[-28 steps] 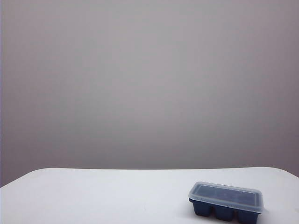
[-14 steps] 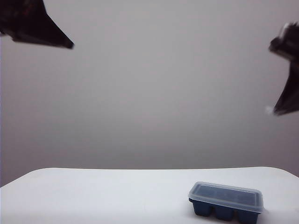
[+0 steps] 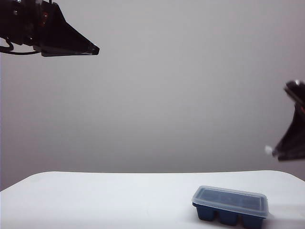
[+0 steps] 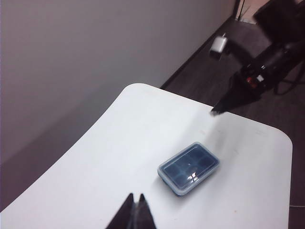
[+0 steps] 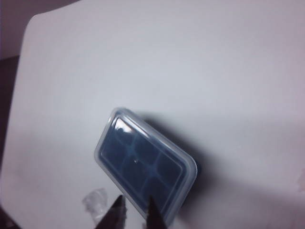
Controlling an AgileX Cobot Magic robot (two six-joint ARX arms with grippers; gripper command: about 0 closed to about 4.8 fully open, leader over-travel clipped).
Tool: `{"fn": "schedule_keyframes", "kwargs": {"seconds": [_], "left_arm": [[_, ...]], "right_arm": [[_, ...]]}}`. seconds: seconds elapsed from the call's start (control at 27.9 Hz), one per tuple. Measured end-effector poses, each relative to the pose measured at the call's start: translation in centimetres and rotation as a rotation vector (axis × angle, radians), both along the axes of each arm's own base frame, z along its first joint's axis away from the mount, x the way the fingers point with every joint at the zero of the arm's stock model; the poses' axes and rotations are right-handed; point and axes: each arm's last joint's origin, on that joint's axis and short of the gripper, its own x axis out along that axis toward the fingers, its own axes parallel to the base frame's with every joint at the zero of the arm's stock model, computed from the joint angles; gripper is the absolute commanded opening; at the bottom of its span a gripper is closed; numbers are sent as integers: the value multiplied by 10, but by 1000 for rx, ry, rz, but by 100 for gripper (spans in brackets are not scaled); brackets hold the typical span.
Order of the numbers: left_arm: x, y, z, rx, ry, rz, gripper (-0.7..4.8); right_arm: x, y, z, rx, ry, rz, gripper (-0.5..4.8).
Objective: Pick up the ice cube tray, remove its lid, and then place both the tray and the lid back on the table.
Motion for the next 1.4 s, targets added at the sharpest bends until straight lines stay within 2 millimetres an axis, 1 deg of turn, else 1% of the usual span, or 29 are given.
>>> {"fn": "schedule_keyframes", "kwargs": {"seconds": [0.04,0.07,0.11,0.18,0.25,0.32,0.64,0.72,0.82,1.0,1.07,1.11,1.18,1.25,1.29,1.4], "left_arm": [[0,0,-1,0,1,-1,0],[1,0,-1,0,2,-2,0],[1,0,-1,-2,1,-4,0],[1,0,-1,-2,3,-7,0],[2,0,-2,-2,6,-7,0],[2,-1,-2,-2,6,-8,0],[1,-1,-2,-1,11,-8,2],[1,-1,-3,0,15,-9,27],[1,-1,-3,3,10,-12,28],[1,-1,-3,16,-6,-22,28],[0,-1,-4,23,-3,-24,28],[0,-1,-5,25,0,-24,28],[0,-1,-5,26,0,-24,28],[0,-1,-5,27,1,-22,28],[0,-1,-5,27,1,-23,28],[0,-1,-5,28,2,-22,28]], "right_arm": [[2,-3,-8,29,26,7,79],[4,-5,-15,54,47,11,116],[6,-8,-21,82,69,16,177],[10,-9,-45,142,143,23,179],[11,-9,-58,126,178,9,178],[11,-9,-64,128,202,-5,178],[14,-9,-63,116,182,-23,176],[14,-9,-62,118,177,-28,176],[16,-10,-62,125,173,-36,171],[18,-10,-69,140,213,-50,171],[18,-6,-73,147,237,-45,171],[18,0,-74,145,244,-25,170],[19,8,-75,143,243,4,166],[23,13,-75,140,236,19,69],[24,13,-76,137,240,16,44],[26,14,-76,151,233,26,12]]}}
